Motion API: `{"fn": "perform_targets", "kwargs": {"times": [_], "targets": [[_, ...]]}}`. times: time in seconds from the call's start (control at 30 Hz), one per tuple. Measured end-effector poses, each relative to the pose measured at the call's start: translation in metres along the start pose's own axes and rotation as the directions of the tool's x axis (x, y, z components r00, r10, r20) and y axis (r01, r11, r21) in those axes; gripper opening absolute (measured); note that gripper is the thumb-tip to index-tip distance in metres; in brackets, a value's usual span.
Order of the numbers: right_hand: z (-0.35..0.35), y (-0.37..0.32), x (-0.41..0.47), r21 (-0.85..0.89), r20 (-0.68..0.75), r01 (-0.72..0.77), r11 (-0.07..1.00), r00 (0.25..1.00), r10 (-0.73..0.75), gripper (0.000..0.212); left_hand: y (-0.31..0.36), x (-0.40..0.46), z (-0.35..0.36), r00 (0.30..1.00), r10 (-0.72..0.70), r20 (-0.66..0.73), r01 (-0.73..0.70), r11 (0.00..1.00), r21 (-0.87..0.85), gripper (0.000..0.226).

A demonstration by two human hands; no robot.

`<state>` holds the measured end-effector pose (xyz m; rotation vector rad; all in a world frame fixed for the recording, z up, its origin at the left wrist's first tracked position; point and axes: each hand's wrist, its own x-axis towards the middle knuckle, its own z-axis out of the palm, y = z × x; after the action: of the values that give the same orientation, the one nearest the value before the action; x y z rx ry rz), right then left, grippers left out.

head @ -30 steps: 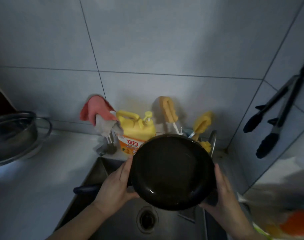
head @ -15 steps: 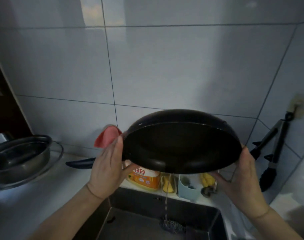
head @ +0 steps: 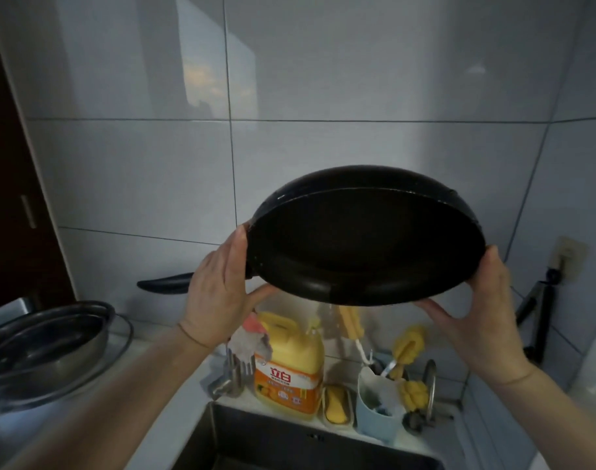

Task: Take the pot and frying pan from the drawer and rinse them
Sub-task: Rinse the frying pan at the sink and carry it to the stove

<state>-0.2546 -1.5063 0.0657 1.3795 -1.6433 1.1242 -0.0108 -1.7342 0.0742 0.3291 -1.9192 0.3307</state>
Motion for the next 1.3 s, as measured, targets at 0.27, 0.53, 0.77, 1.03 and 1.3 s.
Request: {"fn": "perform_targets", "kwargs": {"times": [0.27, 0.53, 0.77, 1.03, 1.3], "targets": [[0.005, 0.006, -0.013, 0.005, 0.05, 0.081, 0.997, 0.995, -0.081, 0.093, -0.004, -0.015, 0.007, 1.0, 0.023, 0.018, -0.022, 0.999, -0.033, 0.097], [0.006, 0.003, -0.022, -0.01, 0.04, 0.141, 0.99, 0.989, -0.141, 0.104, -0.001, -0.025, 0.007, 0.996, -0.016, 0.093, 0.021, 0.999, -0.05, 0.098], [0.006, 0.008, -0.023, -0.004, 0.078, 0.085, 0.996, 0.993, -0.084, 0.114, 0.001, -0.023, 0.005, 0.992, -0.044, 0.122, 0.052, 0.996, -0.069, 0.095], [0.006, 0.012, -0.024, 0.035, 0.136, 0.058, 0.998, 0.989, -0.062, 0.137, 0.004, -0.024, 0.006, 0.981, -0.04, 0.191, 0.062, 0.992, -0.107, 0.111], [0.001, 0.027, -0.019, 0.143, 0.583, -0.31, 0.94, 0.793, 0.173, 0.146, 0.003, -0.026, 0.012, 0.721, -0.147, 0.677, 0.384, 0.898, -0.214, 0.136]]}}
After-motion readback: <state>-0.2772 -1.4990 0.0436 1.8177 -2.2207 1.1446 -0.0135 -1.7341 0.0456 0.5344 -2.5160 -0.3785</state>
